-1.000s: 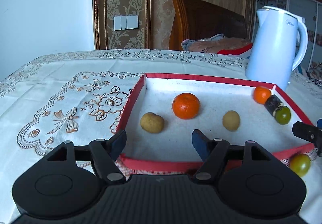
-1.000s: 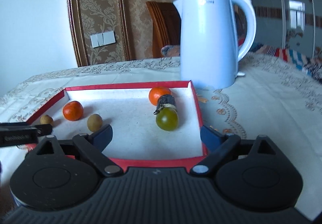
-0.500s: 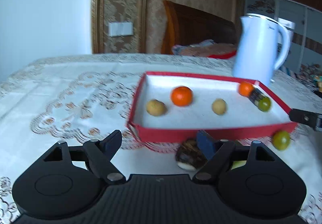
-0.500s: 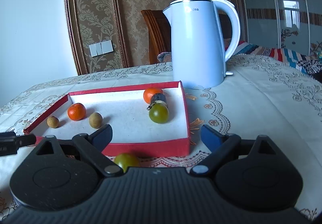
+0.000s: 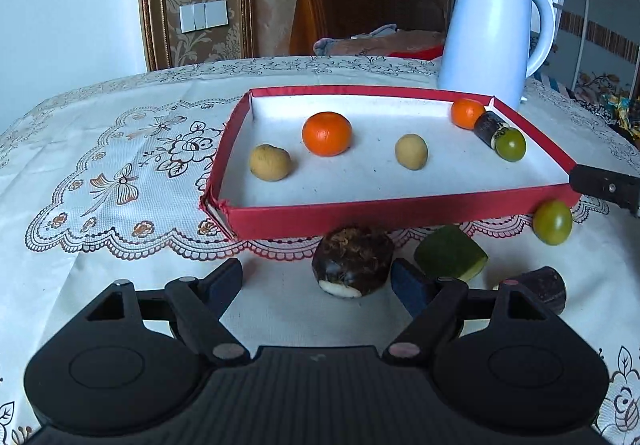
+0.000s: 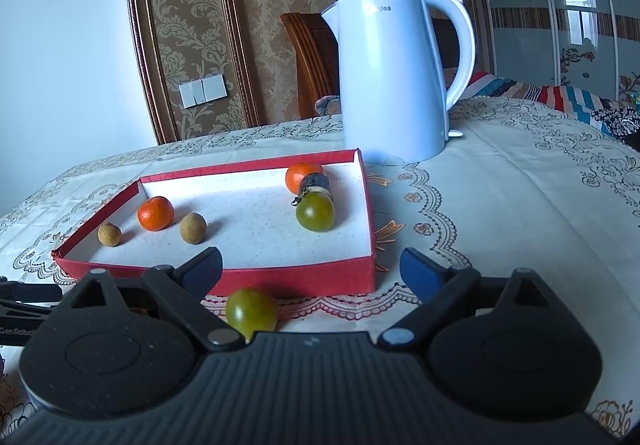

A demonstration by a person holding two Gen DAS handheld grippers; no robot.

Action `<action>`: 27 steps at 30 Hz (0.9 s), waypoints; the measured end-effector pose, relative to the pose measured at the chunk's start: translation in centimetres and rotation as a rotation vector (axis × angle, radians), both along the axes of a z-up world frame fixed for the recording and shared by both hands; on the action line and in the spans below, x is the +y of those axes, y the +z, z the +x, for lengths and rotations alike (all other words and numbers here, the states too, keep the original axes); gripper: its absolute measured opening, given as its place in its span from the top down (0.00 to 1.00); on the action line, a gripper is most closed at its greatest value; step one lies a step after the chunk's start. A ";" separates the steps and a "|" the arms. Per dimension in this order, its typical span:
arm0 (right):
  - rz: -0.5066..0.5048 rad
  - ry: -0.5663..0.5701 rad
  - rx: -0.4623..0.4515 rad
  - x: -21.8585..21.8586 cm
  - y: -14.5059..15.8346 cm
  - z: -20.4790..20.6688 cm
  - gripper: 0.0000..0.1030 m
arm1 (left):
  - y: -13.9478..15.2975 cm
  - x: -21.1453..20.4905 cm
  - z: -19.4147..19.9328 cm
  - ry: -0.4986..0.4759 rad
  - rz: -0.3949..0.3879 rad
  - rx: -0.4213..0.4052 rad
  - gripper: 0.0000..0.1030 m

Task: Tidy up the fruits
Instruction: 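Withdraw both grippers from the tray toward the remaining fruits, then move the left gripper to the dark round fruit while the right approaches another green tomato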

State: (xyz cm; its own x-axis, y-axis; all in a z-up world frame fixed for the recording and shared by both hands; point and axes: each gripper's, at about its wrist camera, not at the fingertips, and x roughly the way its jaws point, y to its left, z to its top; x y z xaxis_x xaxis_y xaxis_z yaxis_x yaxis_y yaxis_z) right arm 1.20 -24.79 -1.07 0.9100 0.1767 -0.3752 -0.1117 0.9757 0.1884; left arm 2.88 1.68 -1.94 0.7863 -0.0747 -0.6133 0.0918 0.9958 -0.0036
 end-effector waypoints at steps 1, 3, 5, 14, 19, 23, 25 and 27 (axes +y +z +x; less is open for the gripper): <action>0.001 0.000 0.001 -0.1 0.0 0.0 0.07 | -0.1 0.0 0.0 0.000 0.002 0.001 0.21; 0.000 0.000 0.003 -0.1 0.0 0.0 0.07 | -0.1 -0.2 0.0 0.000 0.014 0.002 0.21; 0.001 -0.001 0.003 -0.1 0.0 0.0 0.07 | -0.1 -0.1 0.0 0.003 0.018 0.000 0.21; 0.067 0.004 0.033 -1.4 -0.6 -0.9 0.07 | -0.1 0.4 0.2 0.021 -0.005 -0.002 0.21; 0.089 0.019 0.052 -2.0 -0.8 -1.7 0.07 | -0.1 0.5 0.1 0.030 -0.010 -0.006 0.24; 0.003 0.052 0.044 -0.4 -0.6 -2.0 0.12 | 0.0 0.4 0.1 0.037 -0.001 -0.007 0.27; -0.068 0.057 0.057 0.8 -0.5 -1.8 0.18 | 0.0 0.4 0.1 0.037 0.000 -0.007 0.27; -0.100 0.079 0.070 1.6 -0.5 -1.5 0.21 | -0.1 0.4 0.1 0.037 0.001 -0.007 0.27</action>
